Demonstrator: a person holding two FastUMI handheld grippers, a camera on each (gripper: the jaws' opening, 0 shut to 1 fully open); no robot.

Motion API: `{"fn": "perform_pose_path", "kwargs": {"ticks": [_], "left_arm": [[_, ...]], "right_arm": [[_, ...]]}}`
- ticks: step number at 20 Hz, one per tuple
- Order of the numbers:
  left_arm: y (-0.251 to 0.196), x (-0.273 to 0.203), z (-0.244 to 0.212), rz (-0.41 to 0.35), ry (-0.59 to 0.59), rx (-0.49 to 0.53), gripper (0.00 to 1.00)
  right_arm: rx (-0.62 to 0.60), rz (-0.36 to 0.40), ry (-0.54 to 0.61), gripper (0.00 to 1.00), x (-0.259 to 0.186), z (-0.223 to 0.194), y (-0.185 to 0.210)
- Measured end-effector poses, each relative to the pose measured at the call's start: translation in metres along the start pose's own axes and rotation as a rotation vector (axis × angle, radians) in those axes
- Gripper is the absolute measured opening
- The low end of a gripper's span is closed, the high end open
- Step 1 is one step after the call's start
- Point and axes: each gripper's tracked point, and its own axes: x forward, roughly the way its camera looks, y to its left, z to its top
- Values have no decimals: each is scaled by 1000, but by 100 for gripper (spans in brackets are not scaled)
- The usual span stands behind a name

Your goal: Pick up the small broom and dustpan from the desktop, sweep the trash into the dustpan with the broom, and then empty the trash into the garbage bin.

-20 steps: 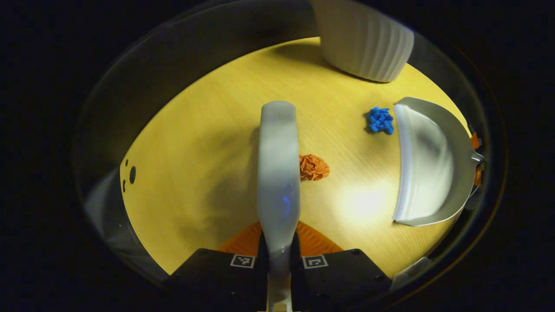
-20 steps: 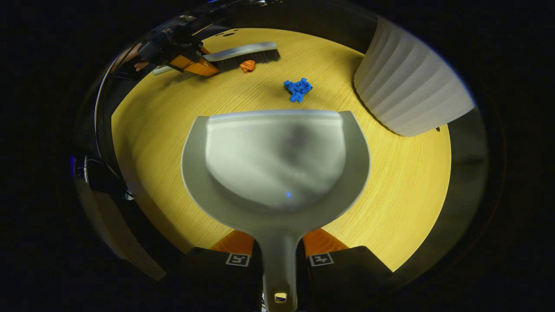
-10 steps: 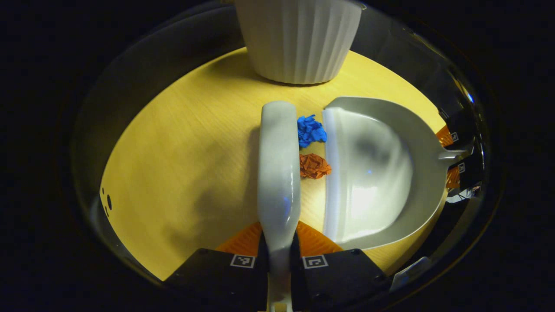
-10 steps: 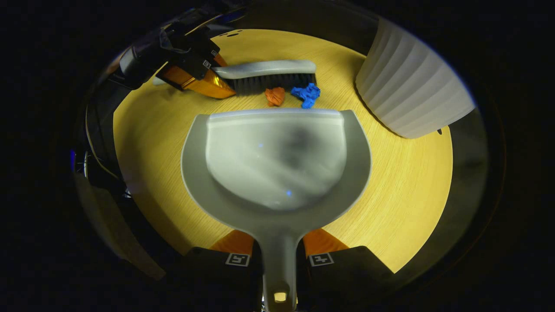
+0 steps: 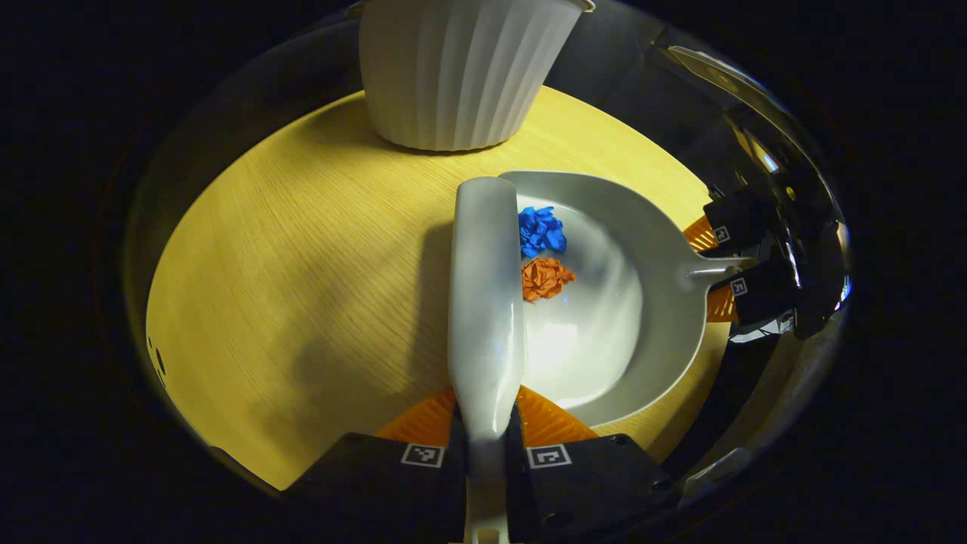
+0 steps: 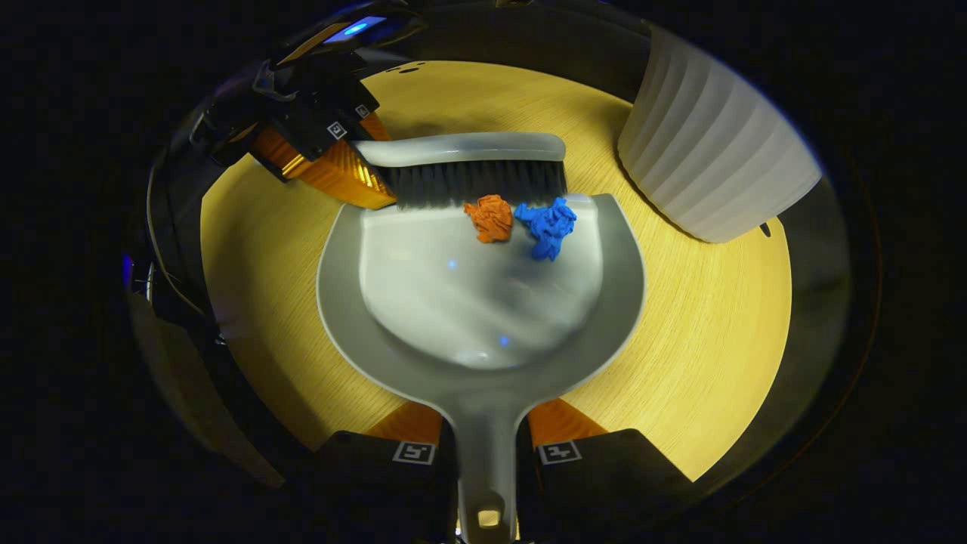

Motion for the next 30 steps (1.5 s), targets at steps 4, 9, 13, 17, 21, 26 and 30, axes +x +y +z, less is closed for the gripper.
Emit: {"fn": "perform_pose_path", "kwargs": {"ticks": [4,9,13,17,21,26,30], "left_arm": [[0,-19,2,18,-60,-62,25],[38,-41,-23,147,-129,-192,25],[96,-17,-79,221,-130,-357,25],[143,12,-121,271,-113,-429,25],[158,13,-137,269,-109,-445,25],[142,8,-155,248,-132,-431,25],[132,12,-153,244,-134,-397,25]], "right_arm": [[56,-30,-34,34,15,-3,-2],[169,-88,-79,34,9,0,14],[274,-131,-61,31,-5,4,28],[364,-190,-71,34,-14,20,42],[458,-217,-70,33,-21,34,54],[521,-321,-107,34,-11,40,54],[515,-412,-107,34,-6,39,50]]}}
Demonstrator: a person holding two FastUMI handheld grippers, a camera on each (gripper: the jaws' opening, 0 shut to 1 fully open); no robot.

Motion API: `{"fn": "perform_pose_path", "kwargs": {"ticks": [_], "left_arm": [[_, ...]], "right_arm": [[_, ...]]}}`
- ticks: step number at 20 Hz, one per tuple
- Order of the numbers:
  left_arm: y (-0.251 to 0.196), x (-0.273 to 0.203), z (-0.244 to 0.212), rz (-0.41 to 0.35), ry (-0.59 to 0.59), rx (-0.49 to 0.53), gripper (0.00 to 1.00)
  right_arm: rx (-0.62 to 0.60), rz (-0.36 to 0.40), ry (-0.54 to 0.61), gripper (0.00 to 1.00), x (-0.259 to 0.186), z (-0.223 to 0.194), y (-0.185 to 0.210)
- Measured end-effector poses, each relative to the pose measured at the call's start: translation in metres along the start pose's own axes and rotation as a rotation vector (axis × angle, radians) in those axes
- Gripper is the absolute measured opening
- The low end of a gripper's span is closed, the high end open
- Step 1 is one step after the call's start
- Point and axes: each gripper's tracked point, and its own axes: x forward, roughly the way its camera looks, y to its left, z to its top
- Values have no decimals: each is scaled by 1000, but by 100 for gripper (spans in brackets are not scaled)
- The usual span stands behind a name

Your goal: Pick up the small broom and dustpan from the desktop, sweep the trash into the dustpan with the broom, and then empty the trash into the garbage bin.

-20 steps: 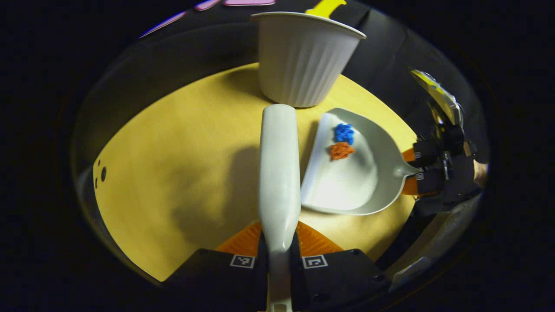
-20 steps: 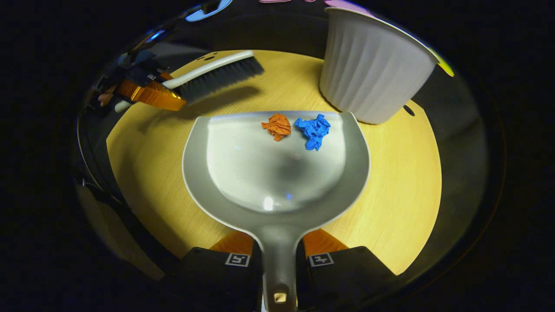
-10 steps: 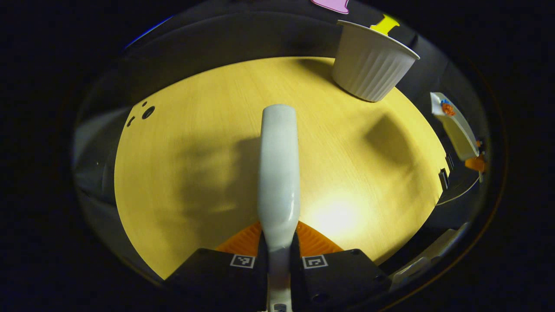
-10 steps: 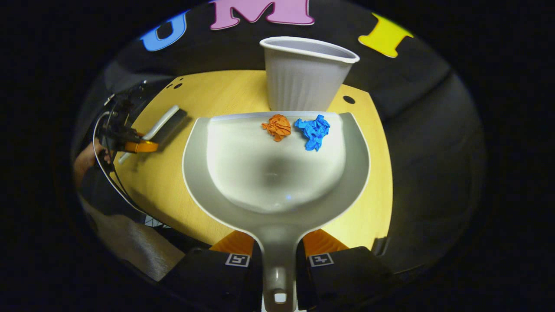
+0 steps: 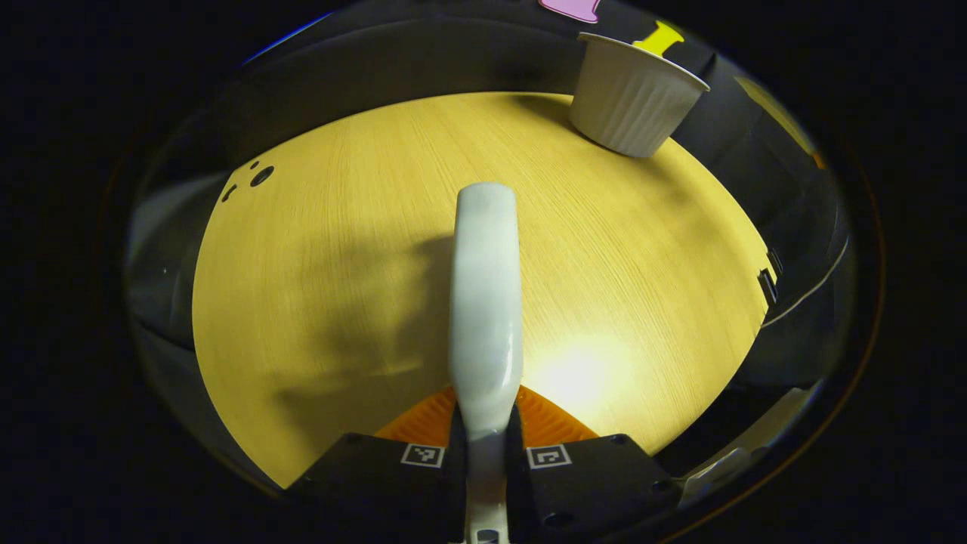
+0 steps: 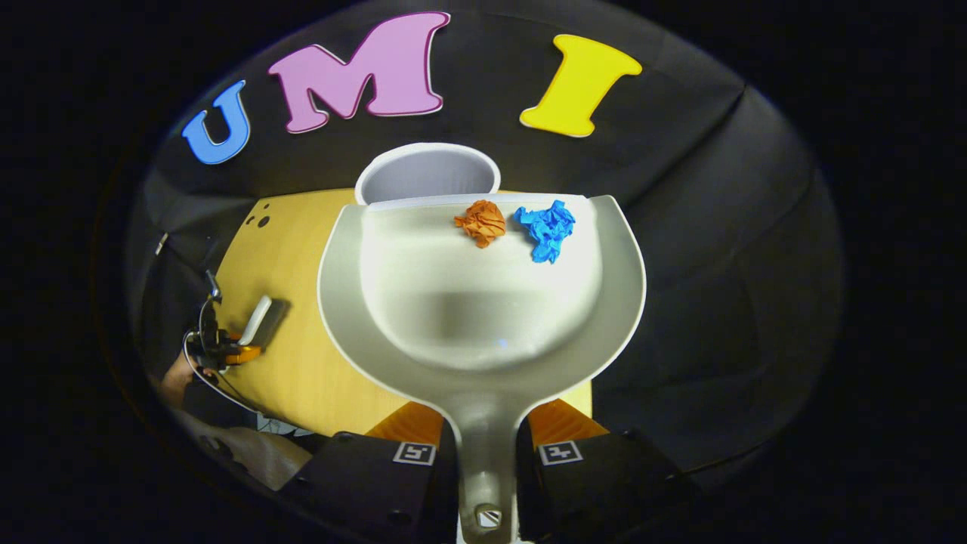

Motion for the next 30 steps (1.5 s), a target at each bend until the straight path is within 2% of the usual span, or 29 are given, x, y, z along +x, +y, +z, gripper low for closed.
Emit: {"fn": "perform_pose_path", "kwargs": {"ticks": [1,2,3,6,7,8,9,12,16,18,24,25,26,30], "left_arm": [[-3,-1,0,-3,-2,0,24],[-6,-1,0,-10,-8,-6,24],[-8,-1,0,-19,-13,-14,25],[-6,0,0,-21,-12,-17,25],[-5,0,0,-20,-11,-17,24],[-5,1,0,-19,-10,-19,25],[-5,2,0,-17,-9,-22,24],[-5,3,-2,-9,-11,-38,24],[-5,6,-5,-3,-10,-62,24],[-5,6,-5,-3,-11,-72,25],[-6,8,-6,-2,-14,-88,25],[-7,8,-6,-2,-12,-92,25],[-7,8,-6,-4,-9,-93,24],[-10,8,-1,-2,-11,-88,24]], "right_arm": [[-10,-20,-1,38,2,1,1],[-15,-34,-3,31,0,1,1],[-23,-45,2,34,2,-2,2],[-74,-60,42,34,-3,-1,-5],[-103,-63,67,31,-5,-2,-8],[-131,-70,91,38,-9,1,-13],[-156,-75,114,34,-12,2,-16],[-240,-104,186,34,-16,1,-29],[-405,-183,285,34,-30,4,-53],[-447,-180,329,34,-36,7,-60],[-484,-175,395,34,-45,14,-68],[-490,-173,402,31,-46,12,-69],[-488,-168,402,34,-46,13,-69],[-476,-171,377,34,-44,15,-70]]}}
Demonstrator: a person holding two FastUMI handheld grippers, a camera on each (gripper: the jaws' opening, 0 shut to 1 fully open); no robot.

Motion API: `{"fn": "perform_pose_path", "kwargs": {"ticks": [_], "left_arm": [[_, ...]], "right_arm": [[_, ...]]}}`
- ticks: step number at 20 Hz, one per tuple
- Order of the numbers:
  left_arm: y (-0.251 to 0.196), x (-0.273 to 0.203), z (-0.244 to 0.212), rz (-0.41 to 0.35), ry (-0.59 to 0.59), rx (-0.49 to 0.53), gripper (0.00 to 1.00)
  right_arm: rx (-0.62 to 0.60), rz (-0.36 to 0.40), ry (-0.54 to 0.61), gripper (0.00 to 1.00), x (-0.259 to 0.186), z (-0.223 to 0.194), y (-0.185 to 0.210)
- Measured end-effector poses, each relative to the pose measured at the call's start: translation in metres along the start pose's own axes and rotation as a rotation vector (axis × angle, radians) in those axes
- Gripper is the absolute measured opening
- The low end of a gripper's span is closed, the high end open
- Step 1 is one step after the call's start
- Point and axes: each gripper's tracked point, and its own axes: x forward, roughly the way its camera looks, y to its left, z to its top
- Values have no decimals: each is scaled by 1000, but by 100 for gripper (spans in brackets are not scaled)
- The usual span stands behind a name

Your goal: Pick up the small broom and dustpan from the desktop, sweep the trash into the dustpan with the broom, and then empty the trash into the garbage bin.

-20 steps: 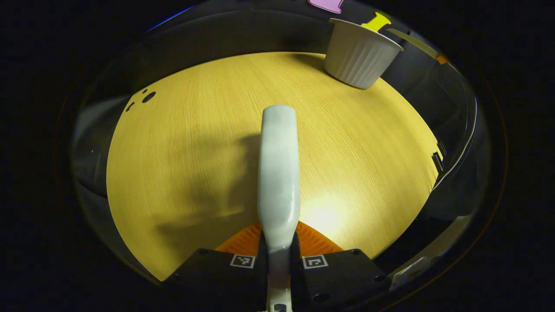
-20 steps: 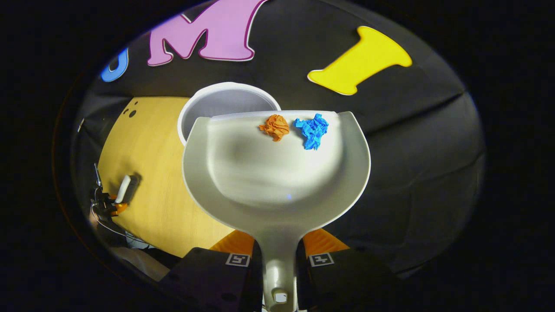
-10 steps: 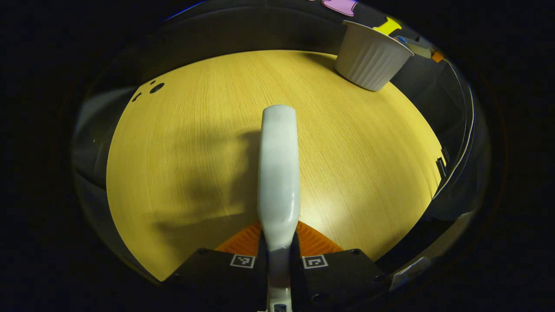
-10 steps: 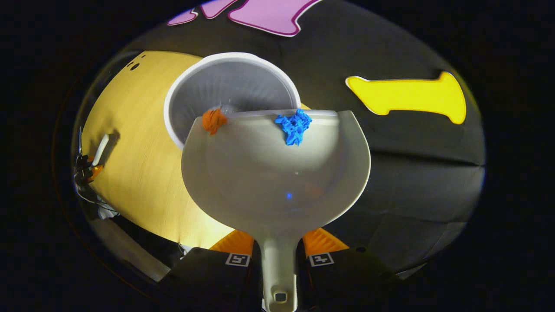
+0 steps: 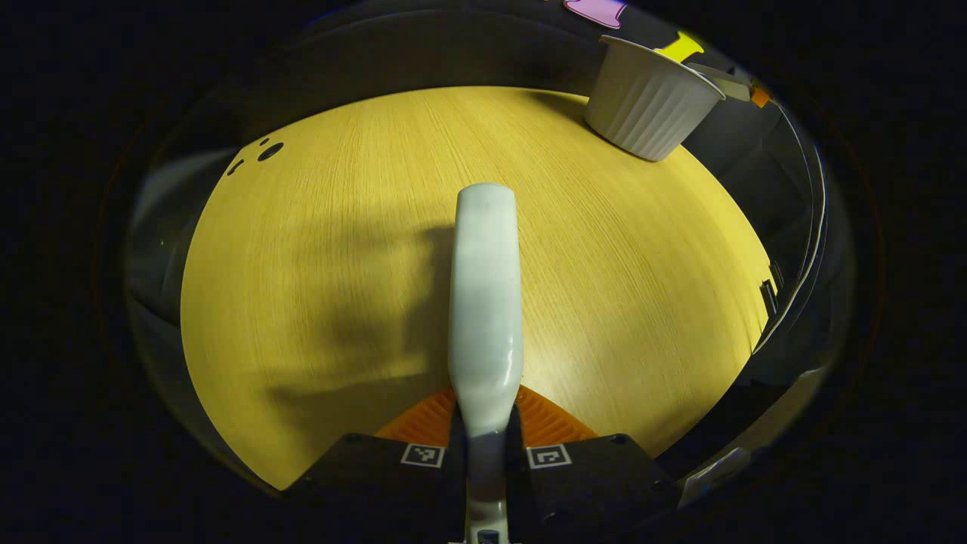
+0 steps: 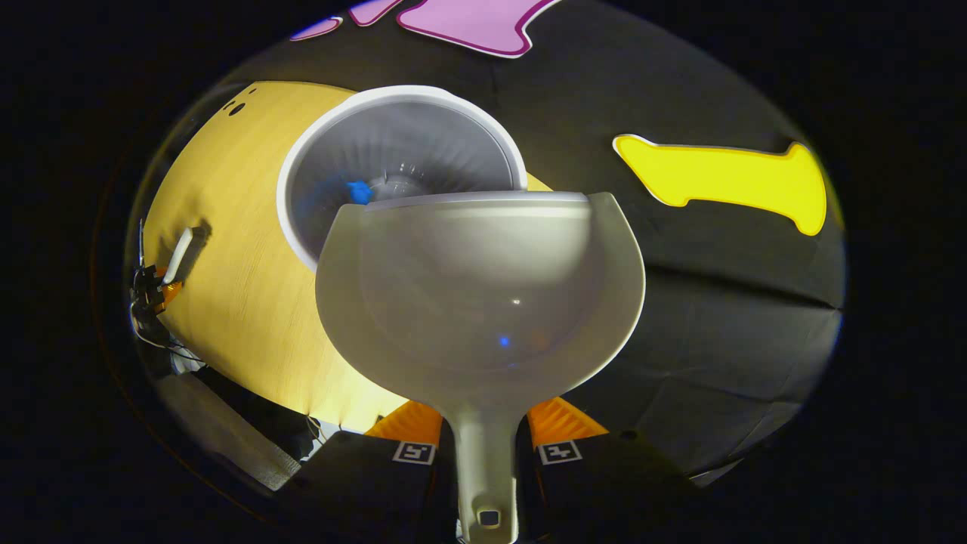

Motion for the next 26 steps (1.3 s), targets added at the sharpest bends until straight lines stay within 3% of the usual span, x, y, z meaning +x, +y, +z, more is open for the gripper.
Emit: {"fn": "perform_pose_path", "kwargs": {"ticks": [7,12,19,26], "left_arm": [[-8,0,1,51,7,-3,24],[0,-2,1,82,14,-9,24],[6,0,3,111,24,11,25],[9,2,2,138,40,21,24]], "right_arm": [[136,36,-277,34,-6,17,16],[115,144,-410,34,-25,1,54],[10,323,-396,34,-24,-51,179],[27,388,-292,34,75,-74,280]]}}
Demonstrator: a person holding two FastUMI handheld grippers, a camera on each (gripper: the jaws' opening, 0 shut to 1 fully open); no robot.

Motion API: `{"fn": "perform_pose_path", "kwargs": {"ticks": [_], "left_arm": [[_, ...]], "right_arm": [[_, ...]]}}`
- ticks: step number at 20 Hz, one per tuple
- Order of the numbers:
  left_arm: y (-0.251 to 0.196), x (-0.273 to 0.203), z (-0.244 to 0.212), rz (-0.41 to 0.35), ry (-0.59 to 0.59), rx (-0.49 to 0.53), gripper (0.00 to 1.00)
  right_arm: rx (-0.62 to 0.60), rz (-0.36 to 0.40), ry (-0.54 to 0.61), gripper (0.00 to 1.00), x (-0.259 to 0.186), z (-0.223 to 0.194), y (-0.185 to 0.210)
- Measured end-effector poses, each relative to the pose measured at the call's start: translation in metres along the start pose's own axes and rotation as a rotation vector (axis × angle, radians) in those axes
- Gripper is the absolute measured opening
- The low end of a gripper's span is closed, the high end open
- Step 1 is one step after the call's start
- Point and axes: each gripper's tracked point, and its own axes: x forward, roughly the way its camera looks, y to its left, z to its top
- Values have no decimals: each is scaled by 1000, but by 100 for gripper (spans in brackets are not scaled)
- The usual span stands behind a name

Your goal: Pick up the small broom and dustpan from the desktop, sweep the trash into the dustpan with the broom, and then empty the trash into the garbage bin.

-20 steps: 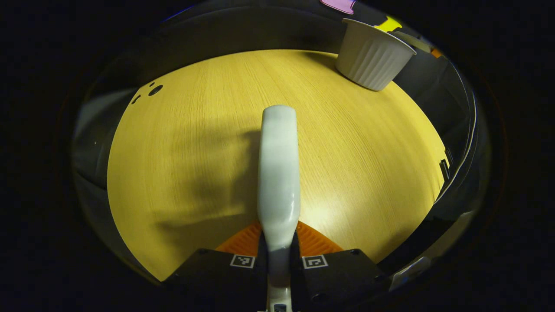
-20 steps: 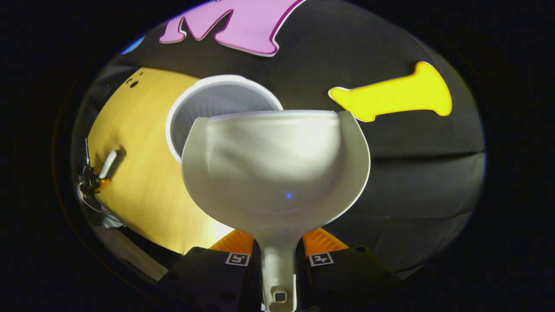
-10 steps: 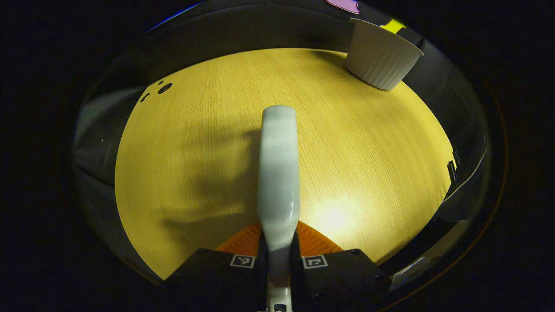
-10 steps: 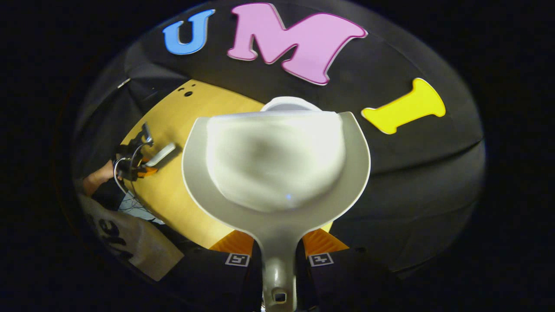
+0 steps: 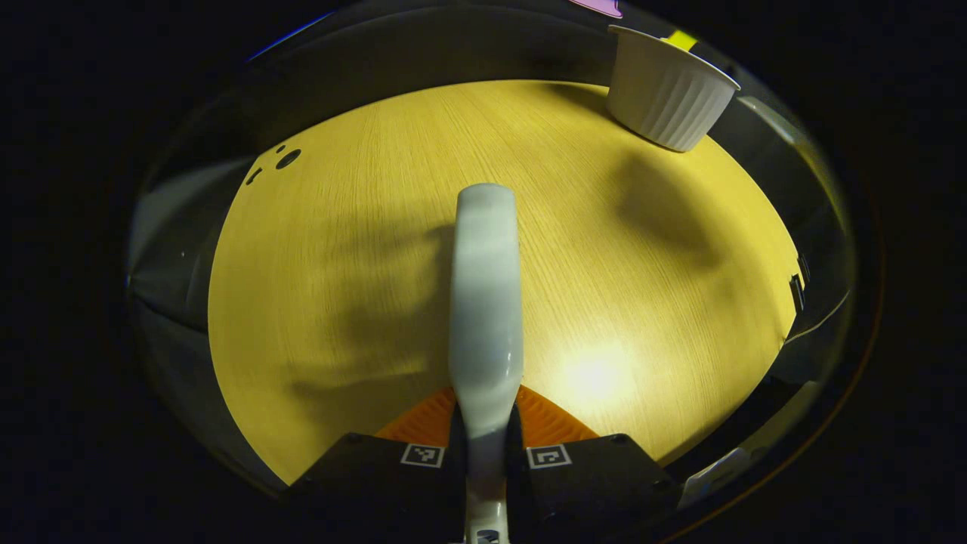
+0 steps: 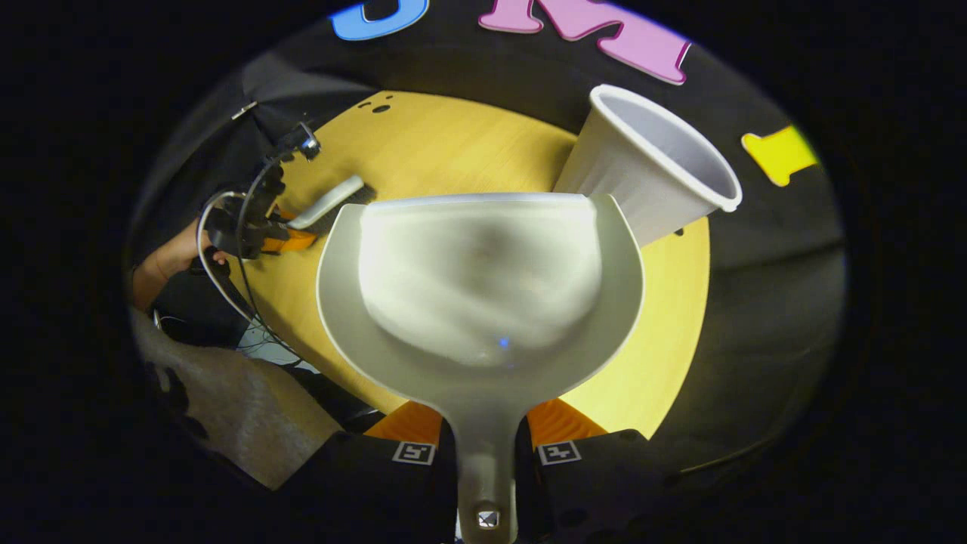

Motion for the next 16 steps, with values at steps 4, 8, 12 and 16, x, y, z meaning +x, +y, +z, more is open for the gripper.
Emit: {"fn": "perform_pose_path", "kwargs": {"ticks": [4,8,12,16], "left_arm": [[1,-1,2,22,3,0,25],[1,1,0,35,13,-6,25],[2,2,-2,48,21,-12,25],[4,1,-1,49,27,5,26]], "right_arm": [[83,7,-2,34,64,-10,23],[79,-25,1,34,106,-13,29],[120,-11,7,35,129,-11,37],[135,-4,20,36,138,-14,41]]}}
